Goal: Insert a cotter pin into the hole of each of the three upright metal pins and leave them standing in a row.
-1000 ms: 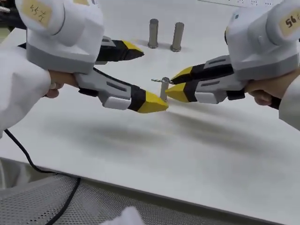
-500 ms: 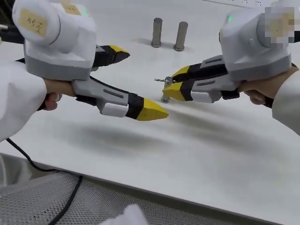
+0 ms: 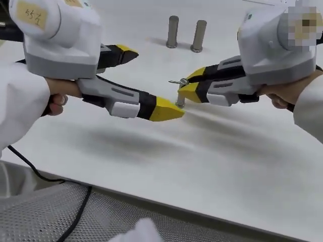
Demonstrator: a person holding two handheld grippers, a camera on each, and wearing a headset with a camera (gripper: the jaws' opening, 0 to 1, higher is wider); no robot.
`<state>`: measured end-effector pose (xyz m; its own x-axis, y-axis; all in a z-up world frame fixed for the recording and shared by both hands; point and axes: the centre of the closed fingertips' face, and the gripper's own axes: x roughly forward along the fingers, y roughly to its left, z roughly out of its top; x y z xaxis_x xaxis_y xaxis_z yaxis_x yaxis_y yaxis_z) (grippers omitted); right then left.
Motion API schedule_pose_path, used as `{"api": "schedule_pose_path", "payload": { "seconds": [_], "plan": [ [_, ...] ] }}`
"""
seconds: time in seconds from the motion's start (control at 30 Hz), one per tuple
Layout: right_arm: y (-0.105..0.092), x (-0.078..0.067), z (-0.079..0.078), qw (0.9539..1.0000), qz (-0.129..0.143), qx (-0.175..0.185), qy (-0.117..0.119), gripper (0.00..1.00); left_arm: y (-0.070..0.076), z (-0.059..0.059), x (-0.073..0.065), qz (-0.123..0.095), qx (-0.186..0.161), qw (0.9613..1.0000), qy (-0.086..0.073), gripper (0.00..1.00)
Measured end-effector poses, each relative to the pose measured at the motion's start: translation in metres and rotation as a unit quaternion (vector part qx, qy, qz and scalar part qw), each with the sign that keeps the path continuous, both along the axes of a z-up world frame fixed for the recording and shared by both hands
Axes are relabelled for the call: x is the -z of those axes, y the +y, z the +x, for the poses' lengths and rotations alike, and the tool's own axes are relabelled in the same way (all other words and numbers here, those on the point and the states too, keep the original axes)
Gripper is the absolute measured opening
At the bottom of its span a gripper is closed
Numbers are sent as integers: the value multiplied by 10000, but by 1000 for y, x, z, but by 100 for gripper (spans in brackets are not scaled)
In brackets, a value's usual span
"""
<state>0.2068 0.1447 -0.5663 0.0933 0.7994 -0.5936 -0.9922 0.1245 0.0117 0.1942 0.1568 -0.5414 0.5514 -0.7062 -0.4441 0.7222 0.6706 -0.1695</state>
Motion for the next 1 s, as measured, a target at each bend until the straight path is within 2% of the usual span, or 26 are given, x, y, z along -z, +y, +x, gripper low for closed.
{"api": "schedule_pose_path", "payload": {
  "seconds": [0.1, 0.27, 0.47, 0.6, 0.83, 1.0],
  "plan": [
    [2, -5, 14, 10000, 52, 77, -13, 4, 5, 2, 2, 31, -20, 10000, 10, 99],
    [1, -7, 32, 9998, -7, 214, -64, 4, 14, 6, 6, 35, -45, 10000, 45, 99],
    [0, -7, 46, 9994, -17, 345, -31, 4, 14, 6, 6, 36, -38, 10000, 50, 99],
    [0, -3, 47, 9994, -64, 330, -6, 4, 10, 2, 7, 75, -20, 9999, 103, 98],
    [-1, -1, 46, 9985, 39, 535, 83, 4, 4, -2, 6, 108, -43, 9999, 114, 97],
    [-1, -2, 43, 9986, 70, 514, 107, 4, 0, -4, 4, 91, -48, 9999, 130, 97]
  ]
}}
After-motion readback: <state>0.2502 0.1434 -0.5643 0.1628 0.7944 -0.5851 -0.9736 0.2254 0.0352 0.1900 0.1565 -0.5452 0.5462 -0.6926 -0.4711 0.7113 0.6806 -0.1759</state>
